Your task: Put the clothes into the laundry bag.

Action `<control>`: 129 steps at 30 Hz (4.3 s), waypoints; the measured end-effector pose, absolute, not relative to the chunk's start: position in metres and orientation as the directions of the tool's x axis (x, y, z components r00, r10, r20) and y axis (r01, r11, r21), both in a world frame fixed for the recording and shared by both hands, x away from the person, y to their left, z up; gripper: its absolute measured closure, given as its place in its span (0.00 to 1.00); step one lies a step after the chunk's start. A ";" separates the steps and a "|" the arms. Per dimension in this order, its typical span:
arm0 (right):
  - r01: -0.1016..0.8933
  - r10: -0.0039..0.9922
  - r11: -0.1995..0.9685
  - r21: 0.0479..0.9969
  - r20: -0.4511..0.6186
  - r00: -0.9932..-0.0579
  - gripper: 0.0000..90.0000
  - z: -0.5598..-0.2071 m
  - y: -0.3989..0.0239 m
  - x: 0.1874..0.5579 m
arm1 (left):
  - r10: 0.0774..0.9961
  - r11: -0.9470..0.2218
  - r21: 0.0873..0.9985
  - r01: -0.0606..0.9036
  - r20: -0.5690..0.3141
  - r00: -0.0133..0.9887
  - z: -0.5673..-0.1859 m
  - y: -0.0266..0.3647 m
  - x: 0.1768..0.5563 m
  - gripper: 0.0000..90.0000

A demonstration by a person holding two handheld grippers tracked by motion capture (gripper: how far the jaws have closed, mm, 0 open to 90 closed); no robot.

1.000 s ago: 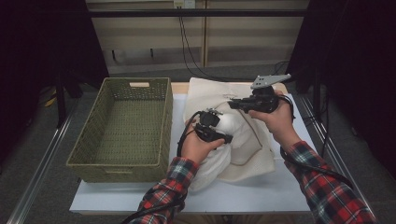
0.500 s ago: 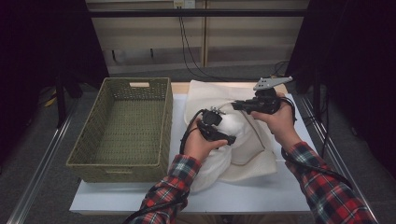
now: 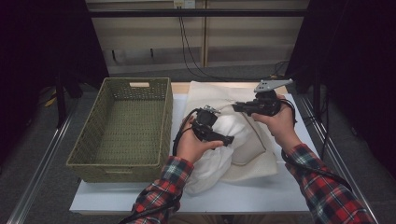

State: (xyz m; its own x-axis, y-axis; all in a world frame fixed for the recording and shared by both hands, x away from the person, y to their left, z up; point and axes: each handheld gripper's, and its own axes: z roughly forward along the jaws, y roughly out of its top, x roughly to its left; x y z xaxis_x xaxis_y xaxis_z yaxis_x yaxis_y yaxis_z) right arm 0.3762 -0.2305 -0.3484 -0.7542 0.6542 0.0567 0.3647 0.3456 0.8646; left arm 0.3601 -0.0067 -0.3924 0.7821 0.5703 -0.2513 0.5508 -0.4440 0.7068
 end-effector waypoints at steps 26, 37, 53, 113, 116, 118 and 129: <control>0.370 0.650 0.356 0.858 0.057 -0.757 0.98 -0.348 -0.223 0.381 | 0.571 -0.392 0.728 0.563 -0.287 0.769 -0.399 0.028 0.343 0.03; 0.365 0.653 0.357 0.860 0.050 -0.756 0.98 -0.346 -0.224 0.381 | 0.548 -0.464 0.685 0.561 -0.276 0.790 -0.433 0.011 0.333 0.17; 0.366 0.655 0.350 0.862 0.054 -0.754 0.98 -0.344 -0.226 0.375 | 0.583 -0.512 0.616 0.599 -0.263 0.769 -0.433 -0.006 0.325 0.67; 0.364 0.654 0.344 0.866 0.057 -0.754 0.98 -0.340 -0.227 0.373 | 0.607 -0.440 0.692 0.572 -0.241 0.757 -0.444 -0.009 0.333 0.11; 0.364 0.654 0.345 0.865 0.057 -0.754 0.98 -0.340 -0.228 0.373 | 0.598 -0.459 0.673 0.580 -0.248 0.762 -0.452 -0.013 0.332 0.17; 0.363 0.655 0.342 0.867 0.057 -0.754 0.98 -0.341 -0.229 0.373 | 0.599 -0.457 0.670 0.585 -0.253 0.759 -0.458 -0.015 0.331 0.20; 0.365 0.660 0.340 0.867 0.057 -0.749 0.98 -0.340 -0.233 0.371 | 0.635 -0.474 0.644 0.601 -0.224 0.740 -0.458 -0.022 0.323 0.60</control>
